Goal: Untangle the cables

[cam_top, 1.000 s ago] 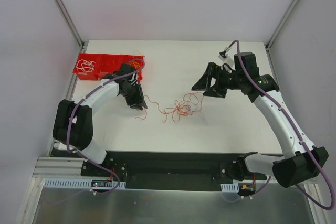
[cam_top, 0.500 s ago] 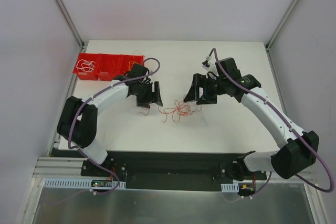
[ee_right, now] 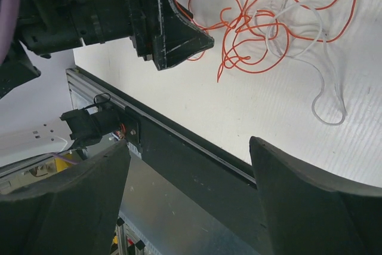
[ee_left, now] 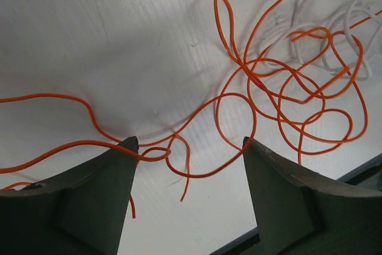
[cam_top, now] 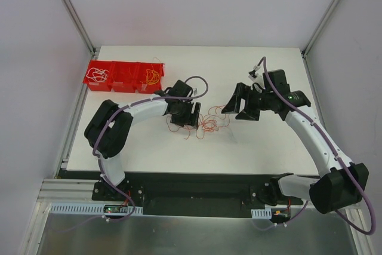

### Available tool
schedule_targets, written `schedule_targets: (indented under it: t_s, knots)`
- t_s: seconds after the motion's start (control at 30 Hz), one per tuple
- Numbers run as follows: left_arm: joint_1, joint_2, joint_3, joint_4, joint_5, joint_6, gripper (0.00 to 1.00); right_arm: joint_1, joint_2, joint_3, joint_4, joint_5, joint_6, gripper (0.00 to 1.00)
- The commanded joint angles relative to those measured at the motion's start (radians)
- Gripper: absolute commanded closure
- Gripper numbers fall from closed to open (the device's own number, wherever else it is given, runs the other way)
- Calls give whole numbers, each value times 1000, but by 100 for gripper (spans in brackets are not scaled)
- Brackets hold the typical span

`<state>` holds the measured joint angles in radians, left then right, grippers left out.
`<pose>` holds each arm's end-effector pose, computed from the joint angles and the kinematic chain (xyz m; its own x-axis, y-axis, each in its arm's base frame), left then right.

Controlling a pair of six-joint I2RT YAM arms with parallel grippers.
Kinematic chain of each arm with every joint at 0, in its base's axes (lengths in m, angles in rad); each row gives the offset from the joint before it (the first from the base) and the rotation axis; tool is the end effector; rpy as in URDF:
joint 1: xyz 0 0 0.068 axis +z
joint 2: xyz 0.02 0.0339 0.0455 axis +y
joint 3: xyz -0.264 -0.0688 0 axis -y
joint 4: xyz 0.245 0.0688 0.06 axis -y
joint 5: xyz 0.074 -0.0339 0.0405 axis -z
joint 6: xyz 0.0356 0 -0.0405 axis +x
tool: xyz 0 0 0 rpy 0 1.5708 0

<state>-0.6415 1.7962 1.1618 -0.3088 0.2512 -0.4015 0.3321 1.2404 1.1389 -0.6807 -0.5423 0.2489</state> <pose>0.2956 -0.2318 0.1861 -0.8692 0.1767 -0.4619 0.3877 0.8232 -0.4147 0.2382 0.1016 0.3244 -0.7998 -0.0527 -0.5979 -0.4419 0.7257 0.5273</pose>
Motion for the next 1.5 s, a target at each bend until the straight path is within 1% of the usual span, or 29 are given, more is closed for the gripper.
schedule_targets:
  t_s: [0.0,0.07,0.13,0.17,0.23,0.3,0.37,0.4,0.43,0.6,0.7,0.8,0.93,1.07,1.17,1.23,1.27,1.33,1.4,1.47]
  knots:
    - [-6,34,48,19,-49,38,30,-22,-55,-14,1,-41,12,16]
    - [-6,45,52,27,-47,39,32,-27,-58,-18,3,-42,9,16]
    - [-6,49,49,37,-46,36,36,-31,-56,-19,3,-50,9,17]
    - [-6,48,45,45,-46,36,41,-33,-56,-19,1,-51,7,16]
    - [-6,39,39,50,-55,33,54,-36,-55,-19,4,-53,4,16]
    - [-6,3,21,60,-66,30,76,-41,-52,-16,3,-59,4,16]
    - [-6,-44,0,66,-88,26,92,-47,-48,-13,3,-64,0,16]
    - [-6,-73,-13,62,-98,26,97,-47,-47,-11,3,-64,0,16]
    - [-6,-105,-30,63,-113,24,100,-51,-47,-10,3,-62,-2,16]
    - [16,-282,-105,2,-162,-11,100,-67,-44,-8,1,-71,-11,16]
    - [60,-378,-125,-56,-188,-43,100,-76,-44,-7,-2,-70,-23,16]
    - [164,-451,-96,-130,-221,-75,100,-79,-38,2,-17,-68,-40,16]
    - [339,-480,22,-179,-172,-82,100,-77,-29,24,-55,-48,-77,16]
    - [483,-397,232,-196,-98,-88,100,-79,-18,30,-72,-39,-105,16]
    - [575,-266,404,-196,-3,-112,100,-77,1,32,-71,-41,-112,16]
    - [633,-168,514,-196,69,-157,100,-79,17,42,-74,-41,-120,16]
    - [678,-118,573,-196,89,-172,100,-79,27,47,-75,-41,-123,16]
    - [732,-36,660,-191,100,-227,100,-77,40,65,-86,-39,-129,16]
    - [770,52,738,-173,118,-256,100,-79,48,84,-97,-35,-134,16]
    - [804,161,830,-167,167,-264,100,-81,51,96,-111,-27,-141,16]
